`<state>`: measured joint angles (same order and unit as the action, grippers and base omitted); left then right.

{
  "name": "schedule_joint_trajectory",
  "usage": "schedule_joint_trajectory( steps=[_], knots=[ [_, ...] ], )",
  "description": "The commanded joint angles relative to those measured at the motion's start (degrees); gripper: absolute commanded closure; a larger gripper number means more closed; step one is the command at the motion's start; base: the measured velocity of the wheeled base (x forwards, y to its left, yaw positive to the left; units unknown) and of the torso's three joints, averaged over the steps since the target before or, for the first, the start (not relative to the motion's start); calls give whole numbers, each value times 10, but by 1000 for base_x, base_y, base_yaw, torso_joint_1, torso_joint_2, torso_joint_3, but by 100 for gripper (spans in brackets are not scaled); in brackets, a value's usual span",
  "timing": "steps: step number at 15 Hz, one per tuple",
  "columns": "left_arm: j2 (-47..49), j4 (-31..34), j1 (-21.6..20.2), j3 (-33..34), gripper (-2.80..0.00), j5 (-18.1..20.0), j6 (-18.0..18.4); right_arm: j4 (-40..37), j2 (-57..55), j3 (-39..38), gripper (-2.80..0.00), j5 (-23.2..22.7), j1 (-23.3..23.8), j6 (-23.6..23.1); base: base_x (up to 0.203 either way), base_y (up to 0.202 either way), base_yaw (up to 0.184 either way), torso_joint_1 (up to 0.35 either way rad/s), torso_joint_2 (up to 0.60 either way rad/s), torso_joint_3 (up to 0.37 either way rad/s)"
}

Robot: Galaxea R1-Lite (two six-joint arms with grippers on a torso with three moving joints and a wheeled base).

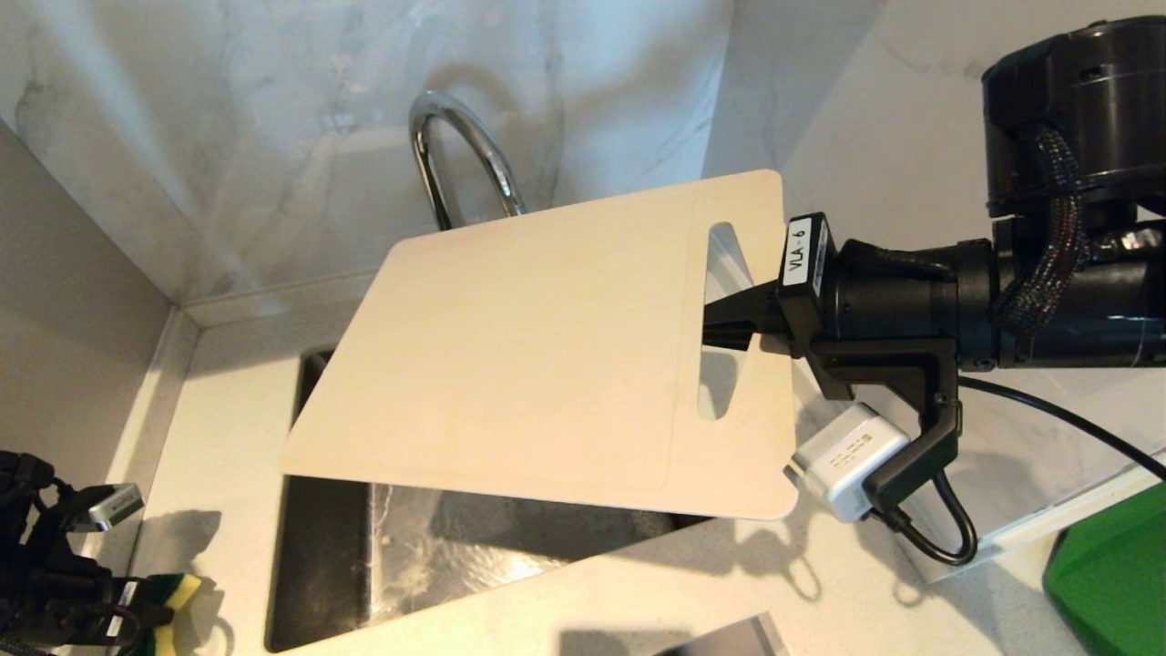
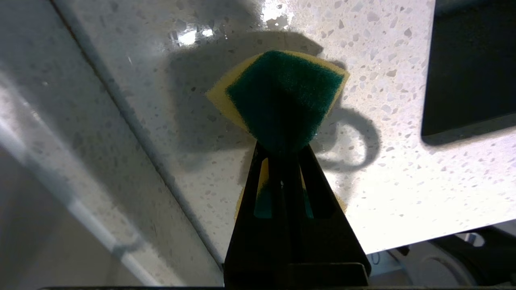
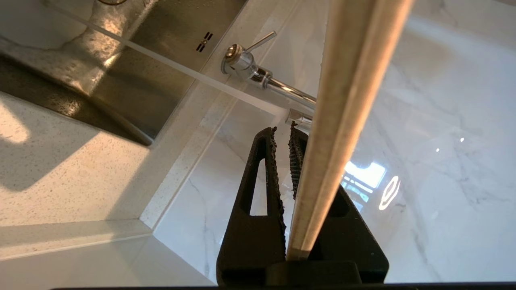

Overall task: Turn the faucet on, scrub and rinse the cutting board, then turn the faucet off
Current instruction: Put down the cleaning cloth

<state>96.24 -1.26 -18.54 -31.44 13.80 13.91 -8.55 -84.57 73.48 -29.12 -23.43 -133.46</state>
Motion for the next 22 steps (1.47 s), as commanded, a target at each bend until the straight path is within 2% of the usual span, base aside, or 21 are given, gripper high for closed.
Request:
schedule_joint_trajectory(
  steps=[1,4,15,16,22],
  knots=[
    [21,-22,2,15,0,2,15,-1,-1,3,0,-1,0,-7,0,0,0,0,0,0],
    [40,-66,2,41,0,0,23,-1,0,0,0,-1,1,-2,0,0,0,0,0,0],
    [67,-106,1,52,0,-1,23,19,5,-11,0,-3,8,1,0,0,0,0,0,0],
    [59,-106,1,52,-280,0,23,19,5,-11,0,-3,8,1,0,0,0,0,0,0],
    [14,-103,2,63,-280,4,21,19,11,-13,0,-3,10,1,0,0,0,0,0,0]
  ],
)
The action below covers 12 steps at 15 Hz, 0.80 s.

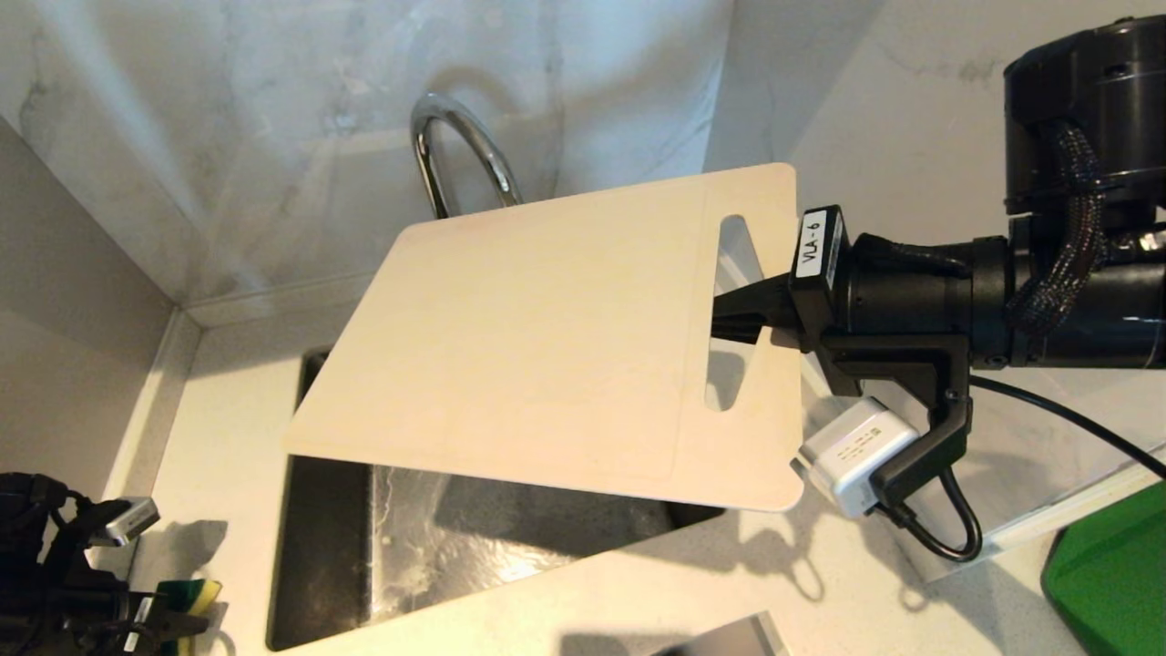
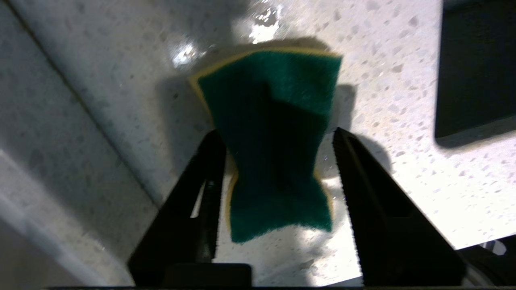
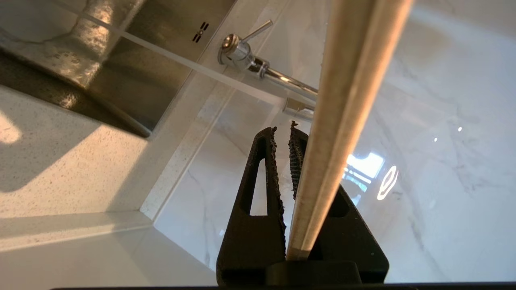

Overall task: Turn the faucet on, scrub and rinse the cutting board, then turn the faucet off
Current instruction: Put down the cleaning cloth

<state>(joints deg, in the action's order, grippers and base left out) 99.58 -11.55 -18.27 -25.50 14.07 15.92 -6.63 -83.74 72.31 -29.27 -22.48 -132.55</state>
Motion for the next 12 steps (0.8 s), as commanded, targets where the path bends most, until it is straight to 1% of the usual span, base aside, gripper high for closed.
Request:
schedule_joint_trajectory(
  steps=[1,4,8,12],
  knots=[
    [-35,1,-1,5,-280,2,1,0,5,-4,0,-2,1,-8,0,0,0,0,0,0],
    [-79,10,-1,4,-280,1,-2,0,11,-8,0,-3,6,-8,0,0,0,0,0,0],
    [-122,59,-1,-19,-280,2,-3,0,14,-15,0,-2,6,-8,0,0,0,0,0,0],
    [-147,88,-1,-42,-280,3,-4,0,16,-19,0,-2,6,-8,0,0,0,0,0,0]
  ],
)
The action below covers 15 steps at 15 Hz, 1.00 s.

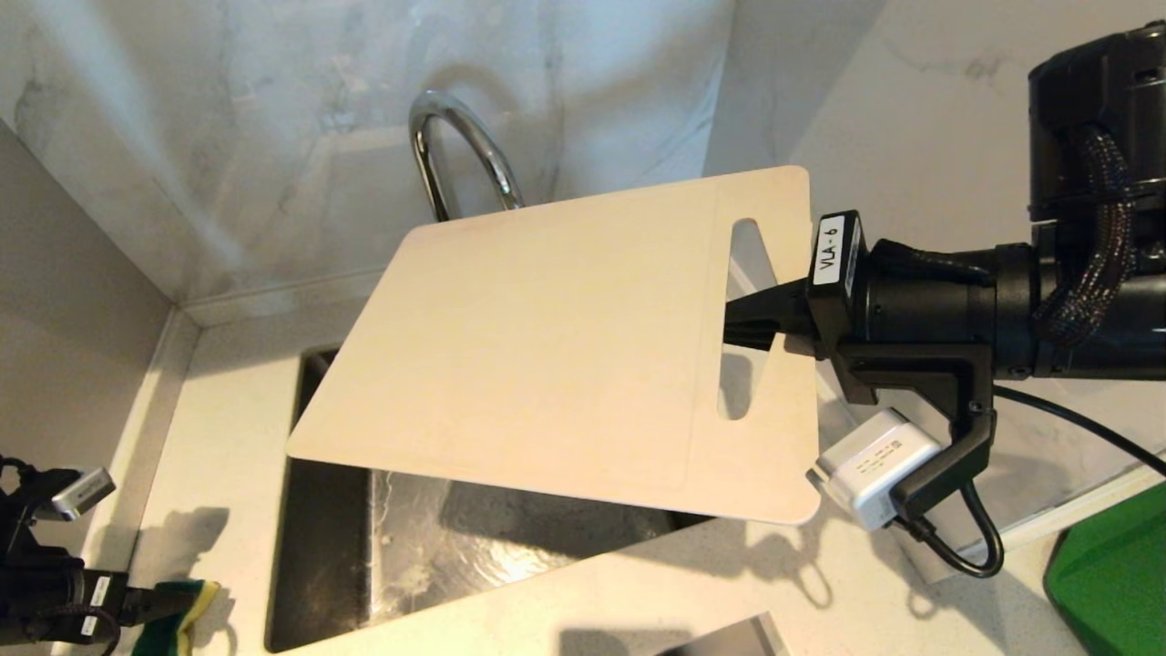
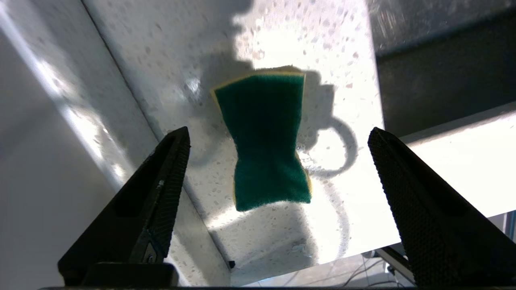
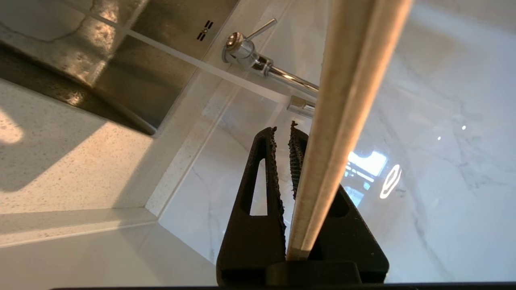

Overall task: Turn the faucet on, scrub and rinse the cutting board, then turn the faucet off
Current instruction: Put down the cleaning cloth, then put down the cutting board

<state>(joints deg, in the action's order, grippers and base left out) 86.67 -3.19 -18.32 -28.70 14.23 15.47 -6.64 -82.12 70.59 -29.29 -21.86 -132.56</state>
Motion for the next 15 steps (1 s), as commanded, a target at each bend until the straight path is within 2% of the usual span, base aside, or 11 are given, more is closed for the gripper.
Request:
schedule_joint_trajectory(
  steps=[1,6,9,10,11,15],
  knots=[
    [-21,16,-2,-21,-280,1,-1,0,0,-2,0,-1,0,-8,0,0,0,0,0,0],
    [-56,63,0,-71,-280,1,-3,0,-1,-1,0,-1,1,-8,0,0,0,0,0,0],
    [-77,146,11,-130,-280,12,-7,0,0,-3,0,-1,3,-8,0,0,0,0,0,0],
    [-86,159,24,-139,-280,14,-20,0,0,-4,0,-1,5,-8,0,0,0,0,0,0],
    [-96,165,40,-142,0,15,-35,0,1,-4,0,-1,6,-8,0,0,0,0,0,0],
    [-133,186,112,-142,0,14,-83,0,5,-10,0,-1,9,-8,0,0,0,0,0,0]
  ],
)
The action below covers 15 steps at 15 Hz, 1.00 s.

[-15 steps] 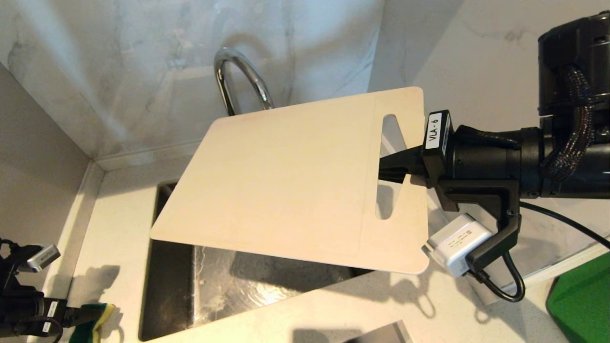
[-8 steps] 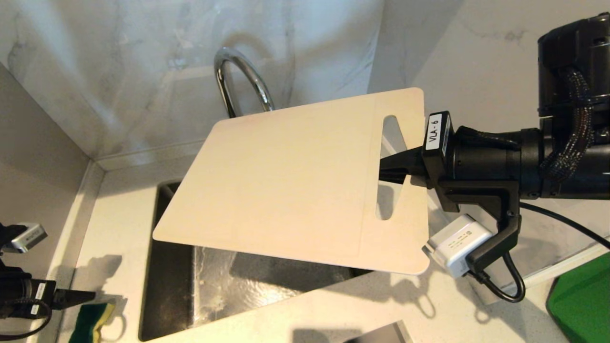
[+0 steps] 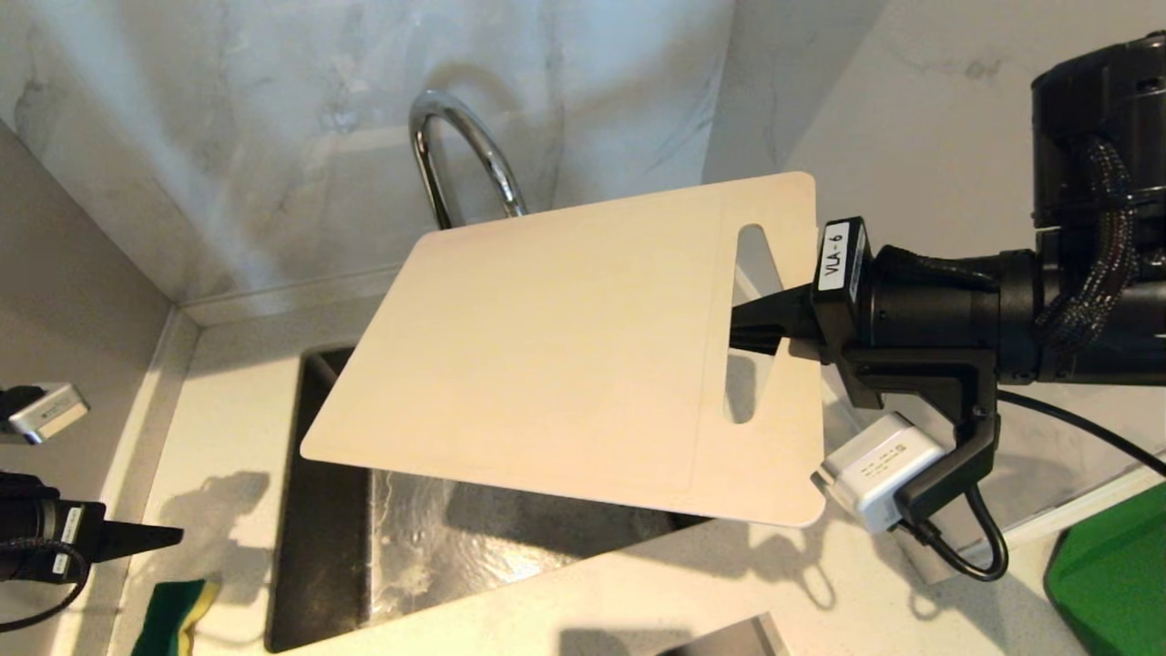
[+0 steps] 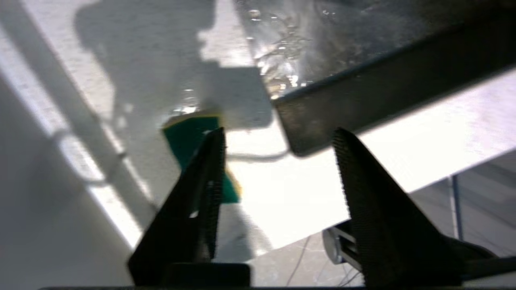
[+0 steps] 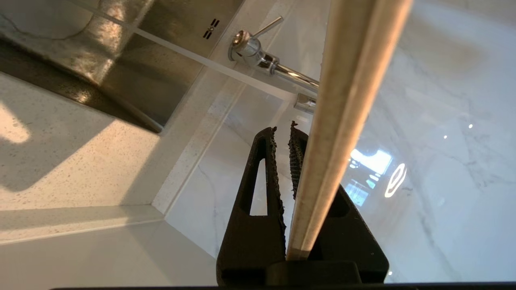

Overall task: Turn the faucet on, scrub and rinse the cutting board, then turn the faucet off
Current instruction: Put down the cutting board

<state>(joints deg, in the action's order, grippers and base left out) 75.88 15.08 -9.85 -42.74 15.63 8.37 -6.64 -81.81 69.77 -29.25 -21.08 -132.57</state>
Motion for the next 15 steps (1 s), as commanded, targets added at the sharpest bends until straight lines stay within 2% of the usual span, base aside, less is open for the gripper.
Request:
schedule_joint_trajectory(
  steps=[1,12,15],
  knots=[
    [-34,5,35,-1,0,-2,-19,0,2,-3,0,-2,3,-8,0,0,0,0,0,0],
    [-196,81,52,13,0,3,-24,0,2,-6,0,-2,9,-8,0,0,0,0,0,0],
    [-277,95,59,55,0,2,-36,0,2,-7,0,-2,10,-8,0,0,0,0,0,0]
  ],
)
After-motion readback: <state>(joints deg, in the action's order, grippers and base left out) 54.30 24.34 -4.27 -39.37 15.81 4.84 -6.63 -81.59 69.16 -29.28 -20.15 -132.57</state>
